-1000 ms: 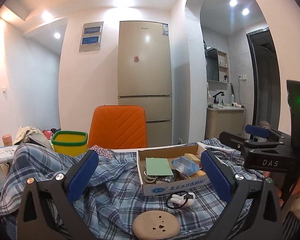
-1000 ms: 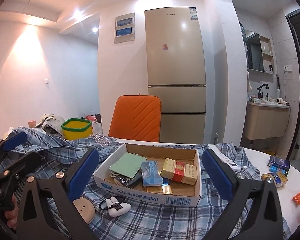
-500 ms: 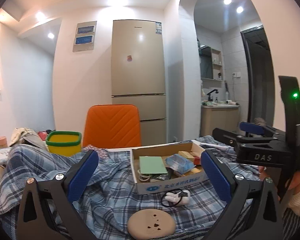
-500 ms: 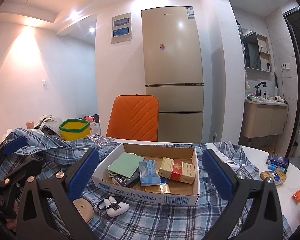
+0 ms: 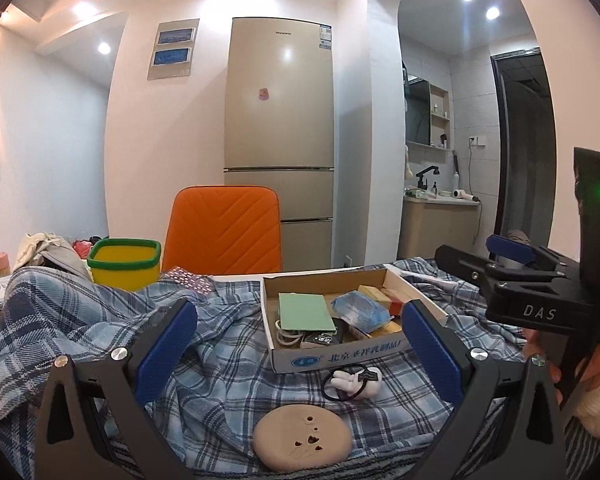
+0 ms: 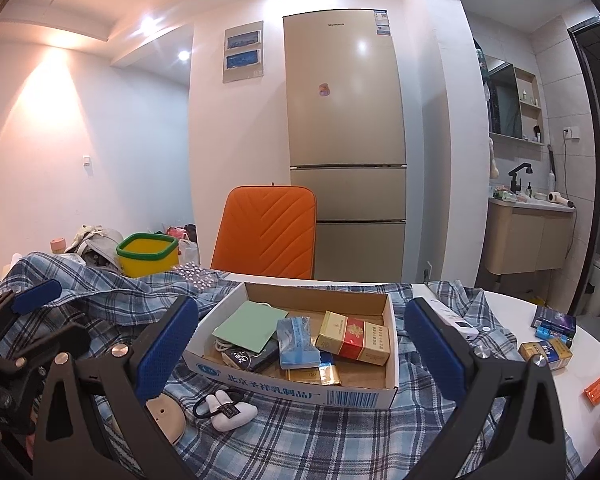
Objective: Organize soft objects
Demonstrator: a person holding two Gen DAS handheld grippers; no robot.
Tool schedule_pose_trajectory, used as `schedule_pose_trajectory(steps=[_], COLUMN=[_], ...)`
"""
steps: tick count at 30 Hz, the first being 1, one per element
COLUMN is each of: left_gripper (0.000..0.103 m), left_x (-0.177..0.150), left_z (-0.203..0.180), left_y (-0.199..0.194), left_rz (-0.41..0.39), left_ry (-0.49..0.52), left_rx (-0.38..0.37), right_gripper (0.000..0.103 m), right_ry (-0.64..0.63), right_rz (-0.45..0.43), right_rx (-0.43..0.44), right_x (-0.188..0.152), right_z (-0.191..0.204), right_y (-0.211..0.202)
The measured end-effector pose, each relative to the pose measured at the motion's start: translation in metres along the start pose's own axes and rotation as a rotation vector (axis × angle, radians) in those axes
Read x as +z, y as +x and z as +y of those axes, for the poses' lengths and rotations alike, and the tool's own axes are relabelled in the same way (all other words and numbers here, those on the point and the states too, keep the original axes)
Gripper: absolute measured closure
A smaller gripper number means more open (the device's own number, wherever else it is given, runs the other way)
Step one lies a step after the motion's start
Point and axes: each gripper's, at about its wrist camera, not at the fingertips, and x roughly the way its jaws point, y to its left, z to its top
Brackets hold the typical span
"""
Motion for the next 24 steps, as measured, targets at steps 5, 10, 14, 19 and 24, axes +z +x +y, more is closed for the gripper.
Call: schedule_pose_trajectory(steps=[5,10,14,19,24], left_gripper=[0.000,0.000,0.000,0.006,0.011], left_x=[0.002,0.004,0.001,-0.005,-0.013], left_z=[0.006,0.007,0.003,0.012,0.025], left_y=[-0.006,-0.004,0.004,0.022,0.034], left_rz=[-0.017,0.029,0.078,0.163,0.229], left_ry=[-0.020,-0.012,0.010,-0.026,-0.079], left_rx=[0.049,0.017,0.034,0.131,0.153], right_gripper=[0.000,0.000,0.000,0.000,0.010], right_ry=[0.001,-0.003,-0.022,-0.079,-0.149], right_rz=[0.002,0.049,0.116,0.205,0.334], right_rx=[0.002,0.018,0.075,0.080,0.114], right_x=[0.001,0.006,0.000,-0.009,-0.024], right_z=[-0.001,-0.002,0.005,0.020,0.037], right_y=[-0.002,0.002,0.011,0.028,0.050])
